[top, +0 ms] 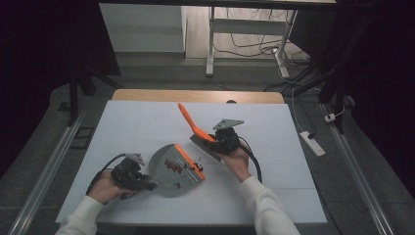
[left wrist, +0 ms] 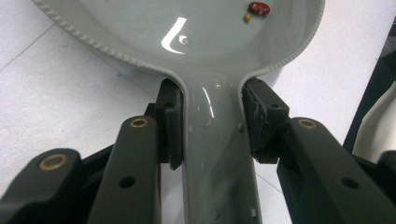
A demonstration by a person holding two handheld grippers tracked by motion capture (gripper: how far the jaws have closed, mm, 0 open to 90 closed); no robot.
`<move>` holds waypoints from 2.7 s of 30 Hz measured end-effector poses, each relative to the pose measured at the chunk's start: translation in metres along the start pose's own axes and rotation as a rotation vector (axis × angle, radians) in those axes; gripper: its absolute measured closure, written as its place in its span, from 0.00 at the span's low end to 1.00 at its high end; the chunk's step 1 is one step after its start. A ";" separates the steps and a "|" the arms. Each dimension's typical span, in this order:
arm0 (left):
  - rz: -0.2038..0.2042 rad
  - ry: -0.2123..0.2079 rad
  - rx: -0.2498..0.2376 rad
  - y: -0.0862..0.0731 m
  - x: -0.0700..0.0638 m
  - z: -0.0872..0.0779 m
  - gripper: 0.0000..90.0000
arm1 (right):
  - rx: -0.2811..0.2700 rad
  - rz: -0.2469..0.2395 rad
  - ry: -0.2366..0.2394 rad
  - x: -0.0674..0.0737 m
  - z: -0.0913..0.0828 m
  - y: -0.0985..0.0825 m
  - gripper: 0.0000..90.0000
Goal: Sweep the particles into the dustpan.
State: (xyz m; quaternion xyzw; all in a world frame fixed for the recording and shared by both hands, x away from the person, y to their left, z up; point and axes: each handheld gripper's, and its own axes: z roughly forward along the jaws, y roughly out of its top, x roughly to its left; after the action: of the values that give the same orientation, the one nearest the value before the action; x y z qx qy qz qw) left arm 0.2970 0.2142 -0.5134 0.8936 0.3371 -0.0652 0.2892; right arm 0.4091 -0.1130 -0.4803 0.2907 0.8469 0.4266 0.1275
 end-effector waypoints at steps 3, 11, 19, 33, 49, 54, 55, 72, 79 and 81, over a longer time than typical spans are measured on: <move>0.000 0.000 0.000 0.000 0.000 0.000 0.69 | 0.019 0.001 -0.003 -0.001 0.004 -0.003 0.78; 0.002 -0.002 0.001 0.000 0.000 0.000 0.69 | 0.048 -0.015 0.034 0.010 0.014 -0.008 0.78; 0.002 -0.001 0.002 0.000 0.000 0.000 0.69 | 0.054 -0.042 0.064 0.026 0.015 -0.008 0.78; 0.001 0.001 0.004 0.000 0.000 0.001 0.69 | 0.033 -0.041 0.108 0.040 0.016 -0.008 0.78; 0.002 0.002 0.005 0.000 0.000 0.001 0.69 | 0.011 -0.035 0.161 0.048 0.015 -0.004 0.78; 0.005 0.002 0.008 0.000 0.000 0.001 0.69 | -0.022 -0.028 0.122 0.038 0.006 -0.002 0.78; 0.005 0.003 0.008 0.000 0.000 0.001 0.69 | -0.022 -0.028 0.122 0.038 0.006 -0.002 0.78; 0.007 0.002 0.007 -0.001 0.000 0.001 0.69 | 0.032 -0.012 -0.008 0.013 0.003 -0.013 0.78; 0.008 0.004 0.009 -0.001 0.000 0.002 0.69 | -0.026 0.024 -0.069 -0.005 -0.011 -0.011 0.78; 0.008 0.005 0.011 0.000 -0.001 0.002 0.69 | -0.008 0.029 -0.106 -0.013 -0.010 -0.014 0.78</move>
State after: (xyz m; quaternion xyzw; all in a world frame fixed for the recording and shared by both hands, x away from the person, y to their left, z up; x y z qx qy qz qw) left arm 0.2964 0.2131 -0.5150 0.8966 0.3341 -0.0634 0.2838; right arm 0.4089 -0.1340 -0.4861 0.3248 0.8330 0.4156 0.1671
